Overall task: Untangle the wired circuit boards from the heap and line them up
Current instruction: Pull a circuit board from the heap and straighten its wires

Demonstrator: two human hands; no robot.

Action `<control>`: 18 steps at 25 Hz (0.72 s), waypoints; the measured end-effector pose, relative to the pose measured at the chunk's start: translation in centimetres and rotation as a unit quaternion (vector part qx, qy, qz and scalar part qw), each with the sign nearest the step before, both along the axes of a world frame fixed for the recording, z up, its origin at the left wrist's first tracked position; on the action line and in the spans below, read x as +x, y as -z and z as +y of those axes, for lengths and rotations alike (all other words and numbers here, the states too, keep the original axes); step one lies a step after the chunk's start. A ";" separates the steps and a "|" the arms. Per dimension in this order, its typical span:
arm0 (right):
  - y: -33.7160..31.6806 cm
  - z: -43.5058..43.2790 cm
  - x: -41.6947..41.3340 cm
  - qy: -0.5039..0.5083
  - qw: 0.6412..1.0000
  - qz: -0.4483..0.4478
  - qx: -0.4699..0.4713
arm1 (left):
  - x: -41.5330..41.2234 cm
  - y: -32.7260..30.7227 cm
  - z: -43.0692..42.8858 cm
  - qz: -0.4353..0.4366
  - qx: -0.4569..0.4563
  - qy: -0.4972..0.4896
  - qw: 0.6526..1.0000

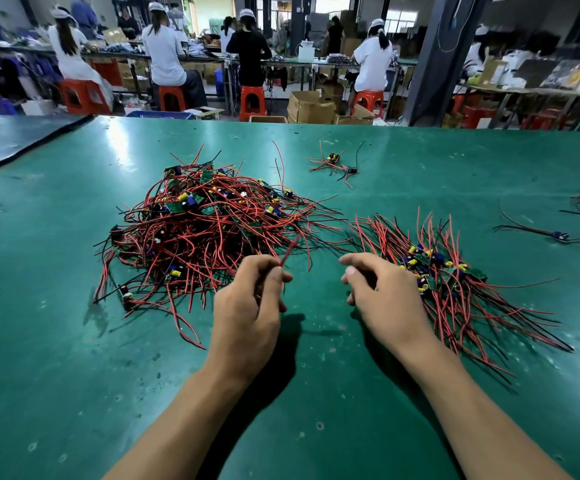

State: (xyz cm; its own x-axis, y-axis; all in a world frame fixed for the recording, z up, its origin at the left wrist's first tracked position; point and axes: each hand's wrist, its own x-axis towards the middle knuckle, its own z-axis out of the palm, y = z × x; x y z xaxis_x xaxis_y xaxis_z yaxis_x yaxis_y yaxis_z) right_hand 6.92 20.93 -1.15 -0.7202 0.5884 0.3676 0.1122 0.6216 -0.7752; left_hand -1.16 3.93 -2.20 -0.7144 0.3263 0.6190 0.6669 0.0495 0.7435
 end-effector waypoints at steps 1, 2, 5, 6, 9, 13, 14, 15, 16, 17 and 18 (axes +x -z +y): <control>0.1 -0.4 0.0 -0.021 1.000 -0.007 0.016 | -0.1 0.0 0.0 -0.004 0.016 -0.003 1.000; 0.2 -0.7 -0.1 -0.050 0.998 -0.019 0.040 | 0.0 0.1 -0.1 0.007 0.018 -0.001 1.000; -0.2 -1.7 0.1 -0.147 0.981 -0.074 0.105 | 1.2 0.1 0.4 0.099 -0.022 0.029 0.994; -0.3 -1.9 0.1 -0.174 0.973 -0.074 0.133 | 1.8 0.2 0.7 0.133 -0.034 0.043 0.990; -0.9 -2.0 0.2 -0.162 0.951 0.003 0.262 | 3.2 0.2 1.4 0.158 -0.041 0.091 0.982; -0.6 -1.9 -0.1 -0.184 0.974 0.053 -0.120 | 3.1 0.0 1.1 0.101 -0.042 0.078 0.991; -0.8 -1.8 -0.2 -0.162 0.960 0.076 -0.215 | 3.0 -0.1 1.0 0.058 -0.049 0.071 0.995; -1.2 -1.9 -0.3 -0.147 0.938 0.107 -0.294 | 2.9 -0.2 1.1 0.001 -0.063 0.070 0.996; -1.6 -1.8 -0.3 -0.139 0.914 0.137 -0.355 | 2.8 -0.2 1.2 -0.058 -0.082 0.075 0.992; -2.0 -1.8 -0.3 -0.147 0.887 0.157 -0.410 | 2.8 -0.2 1.3 -0.112 -0.096 0.088 0.985; -2.2 -1.8 -0.2 -0.166 0.866 0.160 -0.443 | 2.6 -0.3 1.3 -0.167 -0.093 0.108 0.976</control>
State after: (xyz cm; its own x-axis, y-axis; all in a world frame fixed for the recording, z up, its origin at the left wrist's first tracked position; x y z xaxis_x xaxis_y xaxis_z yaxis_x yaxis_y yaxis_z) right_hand 6.73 19.10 1.07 -0.8484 0.5218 0.0892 -0.2671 -0.2765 -0.9231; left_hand 1.44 5.27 -1.91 -0.7688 0.5752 0.2794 0.3985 0.0893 0.9128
